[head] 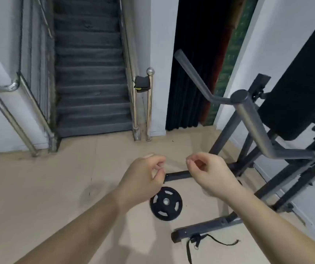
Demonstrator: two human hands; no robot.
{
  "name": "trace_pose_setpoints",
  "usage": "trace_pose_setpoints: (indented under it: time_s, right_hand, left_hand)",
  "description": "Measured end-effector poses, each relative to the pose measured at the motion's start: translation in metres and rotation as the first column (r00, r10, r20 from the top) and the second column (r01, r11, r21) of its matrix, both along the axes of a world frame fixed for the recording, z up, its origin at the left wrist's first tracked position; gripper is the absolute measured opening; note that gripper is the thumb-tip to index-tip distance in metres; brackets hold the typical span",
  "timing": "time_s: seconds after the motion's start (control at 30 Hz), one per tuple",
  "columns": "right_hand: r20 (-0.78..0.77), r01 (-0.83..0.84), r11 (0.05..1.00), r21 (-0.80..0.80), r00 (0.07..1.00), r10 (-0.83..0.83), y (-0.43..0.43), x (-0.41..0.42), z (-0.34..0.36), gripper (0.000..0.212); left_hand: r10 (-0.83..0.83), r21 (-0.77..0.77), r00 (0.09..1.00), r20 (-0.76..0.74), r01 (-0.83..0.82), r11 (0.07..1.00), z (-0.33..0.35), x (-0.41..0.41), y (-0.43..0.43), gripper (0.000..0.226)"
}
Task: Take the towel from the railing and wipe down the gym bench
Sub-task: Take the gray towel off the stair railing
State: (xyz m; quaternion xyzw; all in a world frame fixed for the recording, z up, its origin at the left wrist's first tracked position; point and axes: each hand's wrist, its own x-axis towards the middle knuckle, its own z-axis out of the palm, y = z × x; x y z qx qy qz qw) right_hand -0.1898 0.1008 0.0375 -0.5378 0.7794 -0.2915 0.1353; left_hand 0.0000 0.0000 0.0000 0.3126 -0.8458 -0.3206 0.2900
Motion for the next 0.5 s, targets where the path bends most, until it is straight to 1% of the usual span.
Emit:
trace_pose_setpoints:
  time_s: [0.07, 0.13, 0.2, 0.27, 0.37, 0.43, 0.5]
  right_hand:
    - [0.137, 0.022, 1.0, 0.022, 0.99, -0.025, -0.042, 0.016, -0.01, 0.018]
    - [0.24, 0.029, 0.999, 0.041, 0.97, -0.038, -0.089, 0.036, -0.014, 0.018]
    - [0.355, 0.052, 0.998, 0.033, 0.933, -0.06, -0.139, 0.054, -0.018, 0.019]
    - [0.441, 0.085, 0.996, 0.031, 0.893, -0.09, -0.181, 0.066, -0.029, 0.02]
    - [0.512, 0.133, 0.988, 0.075, 0.845, -0.153, -0.231, 0.076, -0.047, 0.018]
    - [0.534, 0.155, 0.984, 0.085, 0.827, -0.176, -0.262, 0.069, -0.051, 0.015]
    - [0.536, 0.197, 0.976, 0.096, 0.816, -0.217, -0.297, 0.054, -0.054, 0.028]
  left_hand:
    - [0.062, 0.074, 0.998, 0.005, -0.063, 0.995, -0.011, 0.023, -0.033, 0.016]
    - [0.1, 0.159, 0.995, 0.008, -0.1, 0.982, -0.025, 0.047, -0.075, 0.015]
    - [0.107, 0.235, 0.994, 0.018, -0.108, 0.966, -0.041, 0.068, -0.12, 0.013]
    - [0.109, 0.317, 0.992, 0.062, -0.123, 0.94, -0.056, 0.083, -0.155, 0.017]
    - [0.18, 0.386, 0.981, 0.072, -0.194, 0.902, -0.072, 0.085, -0.201, 0.03]
    - [0.236, 0.459, 0.971, 0.03, -0.223, 0.86, -0.07, 0.071, -0.231, 0.03]
    - [0.249, 0.518, 0.968, -0.018, -0.204, 0.831, -0.065, 0.051, -0.264, 0.031]
